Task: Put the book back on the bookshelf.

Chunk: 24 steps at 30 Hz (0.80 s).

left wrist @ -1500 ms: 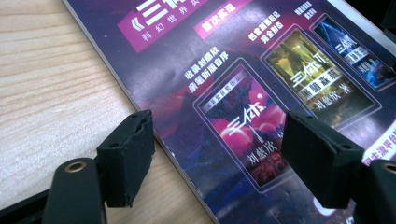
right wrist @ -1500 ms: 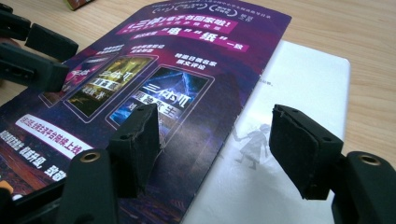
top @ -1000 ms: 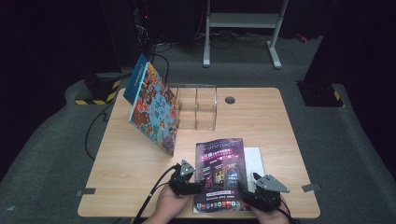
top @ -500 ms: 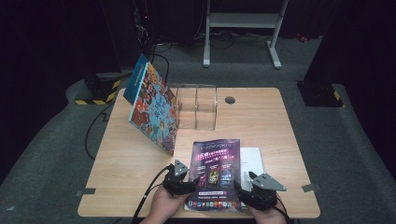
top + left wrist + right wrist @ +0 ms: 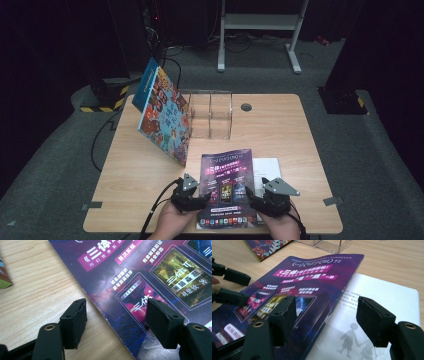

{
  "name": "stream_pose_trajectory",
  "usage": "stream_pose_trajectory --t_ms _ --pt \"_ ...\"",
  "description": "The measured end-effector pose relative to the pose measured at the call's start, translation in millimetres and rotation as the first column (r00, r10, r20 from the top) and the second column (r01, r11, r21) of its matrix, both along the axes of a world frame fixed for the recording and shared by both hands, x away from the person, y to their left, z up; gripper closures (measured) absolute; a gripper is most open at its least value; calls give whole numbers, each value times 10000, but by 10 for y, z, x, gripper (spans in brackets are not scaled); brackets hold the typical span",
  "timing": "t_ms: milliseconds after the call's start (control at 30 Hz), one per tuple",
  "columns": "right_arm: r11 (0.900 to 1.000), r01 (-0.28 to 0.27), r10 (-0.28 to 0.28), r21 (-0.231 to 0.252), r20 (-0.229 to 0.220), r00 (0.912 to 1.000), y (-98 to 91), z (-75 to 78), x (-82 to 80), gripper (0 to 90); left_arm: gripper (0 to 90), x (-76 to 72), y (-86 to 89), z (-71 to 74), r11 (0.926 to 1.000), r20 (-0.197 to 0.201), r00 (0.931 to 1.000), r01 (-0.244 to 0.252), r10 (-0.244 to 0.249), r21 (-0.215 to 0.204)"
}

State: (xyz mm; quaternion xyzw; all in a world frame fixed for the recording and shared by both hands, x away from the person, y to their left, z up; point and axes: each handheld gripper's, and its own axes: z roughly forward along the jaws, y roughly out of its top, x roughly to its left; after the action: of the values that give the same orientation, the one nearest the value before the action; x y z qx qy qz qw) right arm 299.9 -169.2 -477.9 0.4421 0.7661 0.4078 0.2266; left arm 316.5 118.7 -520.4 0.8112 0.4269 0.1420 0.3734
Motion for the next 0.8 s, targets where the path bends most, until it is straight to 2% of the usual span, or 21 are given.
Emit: stream_pose_trajectory --t_ms 167,400,633,800 --pt "9995 254 -258 -164 -218 9994 50 38 195 324 309 35 4 7 9997 -45 9997 226 -225 98" --pt "9986 448 -459 -266 -453 9979 121 18 270 333 309 101 54 1 9996 23 9996 265 -265 55" --pt "9979 554 -572 -331 -560 9968 177 -40 307 332 309 83 49 -4 9995 251 9993 277 -281 143" --pt "9989 445 -457 -174 -778 9959 174 -59 347 331 309 80 55 -15 9999 146 9998 161 -160 -56"
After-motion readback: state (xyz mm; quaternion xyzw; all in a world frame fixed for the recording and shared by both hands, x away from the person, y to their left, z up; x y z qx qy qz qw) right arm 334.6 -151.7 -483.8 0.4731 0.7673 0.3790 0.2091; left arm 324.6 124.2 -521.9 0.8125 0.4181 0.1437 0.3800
